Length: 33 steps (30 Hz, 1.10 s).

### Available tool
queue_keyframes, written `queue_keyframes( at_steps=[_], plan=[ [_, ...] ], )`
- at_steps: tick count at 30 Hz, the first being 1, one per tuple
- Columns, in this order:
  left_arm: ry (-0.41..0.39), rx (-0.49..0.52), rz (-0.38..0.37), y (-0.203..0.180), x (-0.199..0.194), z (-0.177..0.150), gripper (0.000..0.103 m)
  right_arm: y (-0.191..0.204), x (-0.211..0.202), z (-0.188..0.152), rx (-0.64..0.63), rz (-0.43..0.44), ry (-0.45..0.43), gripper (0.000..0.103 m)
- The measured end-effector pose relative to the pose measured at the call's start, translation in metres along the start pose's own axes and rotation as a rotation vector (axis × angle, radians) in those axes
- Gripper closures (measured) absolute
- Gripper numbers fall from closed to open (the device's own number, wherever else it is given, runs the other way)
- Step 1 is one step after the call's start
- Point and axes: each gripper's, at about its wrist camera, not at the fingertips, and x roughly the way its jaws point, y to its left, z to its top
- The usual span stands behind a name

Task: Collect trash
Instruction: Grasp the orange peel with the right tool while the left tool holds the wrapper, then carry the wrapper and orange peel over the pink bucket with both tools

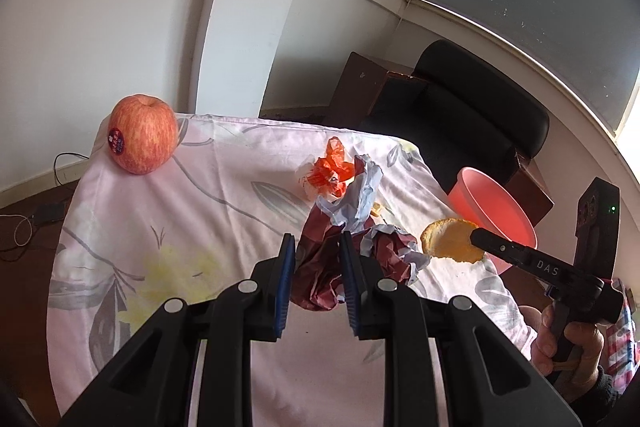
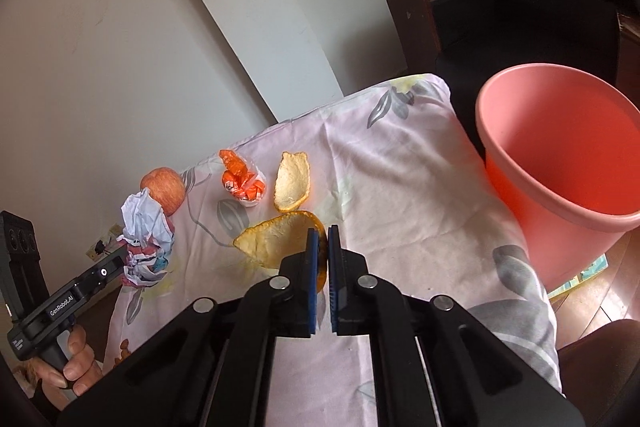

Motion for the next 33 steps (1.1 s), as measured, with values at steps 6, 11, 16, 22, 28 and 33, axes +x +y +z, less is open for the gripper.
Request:
queue_keyframes(
  at_steps=[6,11,16,22,28,33],
  plan=[
    [-0.001,0.048,-0.05,-0.031,0.004,0.003,0.082,-0.017,-0.023,0.004,0.031,-0.027,-0.06,0.098],
    [0.009,0.082,-0.088,-0.058,0.013,0.01,0.082,-0.034,-0.04,0.007,0.062,-0.053,-0.106,0.098],
    [0.013,0.123,-0.123,-0.085,0.022,0.017,0.082,-0.056,-0.055,0.013,0.099,-0.084,-0.154,0.098],
    [0.034,0.174,-0.152,-0.121,0.042,0.024,0.082,-0.084,-0.075,0.022,0.127,-0.137,-0.225,0.098],
    [0.052,0.214,-0.174,-0.158,0.066,0.029,0.082,-0.112,-0.084,0.03,0.15,-0.175,-0.263,0.098],
    [0.066,0.251,-0.187,-0.189,0.086,0.033,0.082,-0.13,-0.084,0.036,0.161,-0.207,-0.28,0.098]
  ],
)
